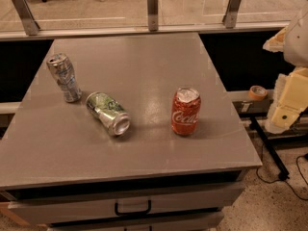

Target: Place green can upright

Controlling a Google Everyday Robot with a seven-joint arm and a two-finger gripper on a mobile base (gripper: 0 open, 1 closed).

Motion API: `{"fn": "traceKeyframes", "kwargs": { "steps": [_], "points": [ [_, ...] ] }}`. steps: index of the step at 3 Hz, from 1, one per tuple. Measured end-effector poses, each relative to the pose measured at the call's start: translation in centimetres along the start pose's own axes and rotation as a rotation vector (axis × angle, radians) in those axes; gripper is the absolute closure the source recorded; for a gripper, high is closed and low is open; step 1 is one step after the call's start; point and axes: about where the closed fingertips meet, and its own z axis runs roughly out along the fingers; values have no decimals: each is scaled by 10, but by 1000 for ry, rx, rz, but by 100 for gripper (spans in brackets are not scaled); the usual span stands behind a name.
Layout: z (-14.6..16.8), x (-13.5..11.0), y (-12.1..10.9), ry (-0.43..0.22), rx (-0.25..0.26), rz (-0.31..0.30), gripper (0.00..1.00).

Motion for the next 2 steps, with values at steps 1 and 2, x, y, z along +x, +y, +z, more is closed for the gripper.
{"fn": "traceKeyframes", "kwargs": {
  "steps": [1,2],
  "points": [
    [0,0,0,0,0,0,0],
    [3,-13,-1,-18,-5,47,0]
  ]
}}
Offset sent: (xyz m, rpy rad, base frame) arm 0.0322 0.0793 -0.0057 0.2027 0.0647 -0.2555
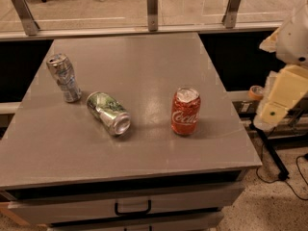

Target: Place green can upright

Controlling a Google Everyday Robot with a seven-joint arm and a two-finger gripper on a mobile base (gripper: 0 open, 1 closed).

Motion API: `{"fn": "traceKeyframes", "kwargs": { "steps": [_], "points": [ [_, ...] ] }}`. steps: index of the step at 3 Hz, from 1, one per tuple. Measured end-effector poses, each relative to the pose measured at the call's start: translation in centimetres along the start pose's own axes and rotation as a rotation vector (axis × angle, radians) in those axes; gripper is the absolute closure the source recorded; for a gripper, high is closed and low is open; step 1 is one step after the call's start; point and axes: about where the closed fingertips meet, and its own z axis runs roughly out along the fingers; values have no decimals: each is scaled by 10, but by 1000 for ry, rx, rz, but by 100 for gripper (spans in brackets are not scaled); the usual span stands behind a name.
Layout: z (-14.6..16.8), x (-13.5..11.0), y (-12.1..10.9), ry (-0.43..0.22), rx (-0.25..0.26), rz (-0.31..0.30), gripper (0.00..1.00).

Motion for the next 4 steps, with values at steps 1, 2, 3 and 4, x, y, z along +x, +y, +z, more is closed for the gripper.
{"fn": "traceKeyframes", "kwargs": {
  "steps": [1,2,3,4],
  "points": [
    [28,-51,0,-68,-42,112,0],
    [49,-99,-4,-128,-31,219,0],
    [47,-102,-8,-142,-23,302,0],
    [45,-114,-8,-119,-26,285,0]
  ]
}}
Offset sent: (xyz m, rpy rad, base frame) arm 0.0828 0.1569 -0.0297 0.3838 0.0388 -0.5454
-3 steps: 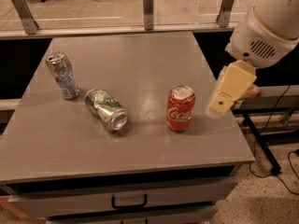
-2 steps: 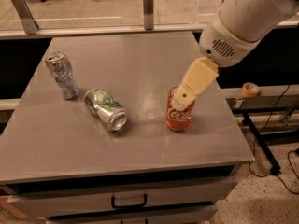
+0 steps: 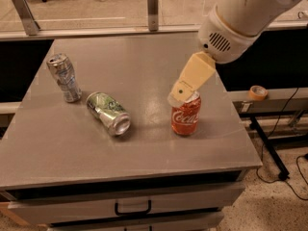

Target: Place green can upright

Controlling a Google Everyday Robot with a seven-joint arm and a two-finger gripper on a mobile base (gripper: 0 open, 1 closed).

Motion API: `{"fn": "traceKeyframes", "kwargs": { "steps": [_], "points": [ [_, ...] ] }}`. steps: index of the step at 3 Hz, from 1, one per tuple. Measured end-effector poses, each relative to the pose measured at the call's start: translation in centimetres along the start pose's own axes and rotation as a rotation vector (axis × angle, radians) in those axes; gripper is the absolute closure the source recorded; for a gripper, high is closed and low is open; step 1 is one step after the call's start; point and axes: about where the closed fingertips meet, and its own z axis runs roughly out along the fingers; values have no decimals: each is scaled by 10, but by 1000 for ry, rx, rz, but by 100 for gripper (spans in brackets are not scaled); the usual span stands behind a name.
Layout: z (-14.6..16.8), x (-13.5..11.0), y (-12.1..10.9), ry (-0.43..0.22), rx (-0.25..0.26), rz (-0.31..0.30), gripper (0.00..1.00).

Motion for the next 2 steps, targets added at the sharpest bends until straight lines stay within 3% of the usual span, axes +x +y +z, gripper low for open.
{"fn": "traceKeyframes", "kwargs": {
  "steps": [1,2],
  "points": [
    [12,-43,15,30,-14,-34,0],
    [39,-80,27,101,-22,3,0]
  ]
}}
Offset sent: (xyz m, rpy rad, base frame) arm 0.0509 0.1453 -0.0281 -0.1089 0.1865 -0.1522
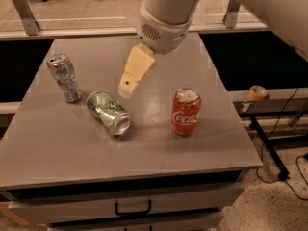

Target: Place green can upright

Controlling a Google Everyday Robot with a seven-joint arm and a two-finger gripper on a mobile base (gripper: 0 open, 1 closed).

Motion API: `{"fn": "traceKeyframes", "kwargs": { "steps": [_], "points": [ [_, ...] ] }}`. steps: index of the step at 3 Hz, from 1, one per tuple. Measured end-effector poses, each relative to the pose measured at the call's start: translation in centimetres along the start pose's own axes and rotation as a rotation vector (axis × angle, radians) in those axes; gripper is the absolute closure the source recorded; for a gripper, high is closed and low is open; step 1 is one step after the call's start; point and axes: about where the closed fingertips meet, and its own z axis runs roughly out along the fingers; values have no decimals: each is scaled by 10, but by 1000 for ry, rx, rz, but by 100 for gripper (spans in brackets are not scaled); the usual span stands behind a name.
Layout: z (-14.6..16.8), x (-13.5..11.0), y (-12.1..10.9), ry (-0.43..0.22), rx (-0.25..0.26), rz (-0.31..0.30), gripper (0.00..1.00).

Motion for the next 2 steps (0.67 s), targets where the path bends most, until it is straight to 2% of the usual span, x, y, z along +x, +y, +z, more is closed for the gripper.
{"fn": "traceKeyframes", "kwargs": {
  "steps": [1,2],
  "points": [
    [27,-28,9,62,23,86,0],
    [42,-38,17,87,3,160,0]
  ]
}}
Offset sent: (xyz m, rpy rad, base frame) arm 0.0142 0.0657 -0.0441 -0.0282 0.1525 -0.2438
